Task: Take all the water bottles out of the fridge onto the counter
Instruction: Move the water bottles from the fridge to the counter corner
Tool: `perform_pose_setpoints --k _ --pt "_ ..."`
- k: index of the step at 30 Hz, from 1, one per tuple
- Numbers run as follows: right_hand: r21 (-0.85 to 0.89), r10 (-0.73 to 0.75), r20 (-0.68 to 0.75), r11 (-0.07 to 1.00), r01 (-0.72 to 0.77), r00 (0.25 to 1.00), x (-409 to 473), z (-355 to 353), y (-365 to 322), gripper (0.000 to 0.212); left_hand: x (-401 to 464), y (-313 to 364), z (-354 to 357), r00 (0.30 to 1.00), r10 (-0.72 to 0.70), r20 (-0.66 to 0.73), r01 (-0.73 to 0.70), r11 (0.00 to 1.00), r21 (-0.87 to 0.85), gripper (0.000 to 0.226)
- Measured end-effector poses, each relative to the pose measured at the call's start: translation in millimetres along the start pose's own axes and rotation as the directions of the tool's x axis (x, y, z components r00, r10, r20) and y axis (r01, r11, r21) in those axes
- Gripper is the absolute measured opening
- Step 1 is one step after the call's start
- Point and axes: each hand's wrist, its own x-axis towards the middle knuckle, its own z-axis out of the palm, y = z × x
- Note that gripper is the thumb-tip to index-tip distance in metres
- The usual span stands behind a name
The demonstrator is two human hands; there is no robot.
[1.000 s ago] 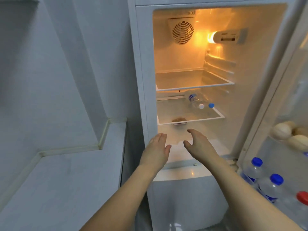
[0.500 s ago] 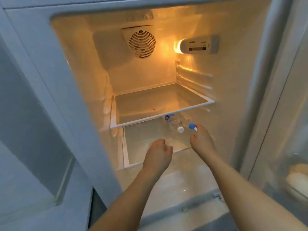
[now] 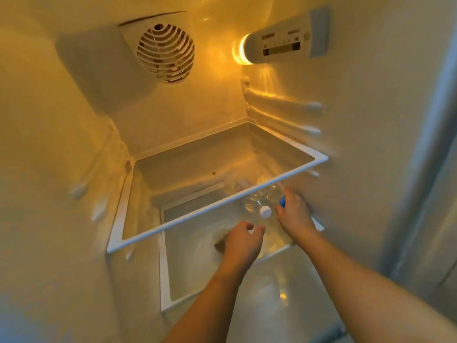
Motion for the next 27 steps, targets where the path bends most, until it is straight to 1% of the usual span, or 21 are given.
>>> perform_pose_setpoints --k 3,5,8,11,14,17,19,21,24,25,27 --pt "0.013 -0.034 -0.039 0.999 0.035 0.999 5 6 3 0.045 14 4 7 1.0 -0.031 -0.003 0.03 0.997 -0.076 0.04" --pt "-0.006 -0.047 -0.04 0.999 0.046 0.998 7 9 5 0.047 20 11 11 0.999 -0.046 -0.017 0.044 0.994 -0.098 0.047" --pt "-0.006 -0.049 -0.024 0.999 0.049 0.999 9 9 8 0.047 33 24 18 0.992 -0.123 -0.022 0.123 0.992 -0.036 0.056" --pt "0.027 -0.044 -0.034 0.999 0.045 0.998 10 9 10 0.049 46 31 24 0.98 -0.192 -0.05 0.193 0.981 0.018 0.073" --pt "0.031 -0.046 -0.057 0.998 0.048 0.997 9 9 10 0.044 55 30 25 0.971 -0.225 -0.081 0.229 0.973 0.039 0.074" --pt "0.036 -0.053 -0.056 0.998 0.055 0.997 8 7 11 0.049 56 23 19 0.958 -0.268 -0.103 0.256 0.959 -0.121 0.062" --pt "0.029 -0.069 -0.048 0.997 0.07 0.996 6 6 10 0.056 51 17 14 0.95 -0.281 -0.138 0.253 0.949 -0.19 0.062" --pt "0.006 -0.089 -0.051 0.996 0.09 0.995 4 5 9 0.059 49 6 14 0.943 -0.259 -0.211 0.232 0.962 -0.144 0.065" --pt "-0.007 -0.098 -0.05 0.995 0.097 0.994 2 4 8 0.058 45 -9 20 0.937 -0.141 -0.318 0.118 0.989 -0.091 0.051" --pt "-0.009 -0.094 -0.047 0.996 0.094 0.994 2 3 8 0.057 43 -12 23 0.93 -0.102 -0.352 0.081 0.994 -0.075 0.049" --pt "-0.015 -0.082 -0.032 0.997 0.082 0.996 0 3 7 0.057 42 -14 25 0.915 -0.057 -0.401 0.05 0.998 -0.028 0.052"
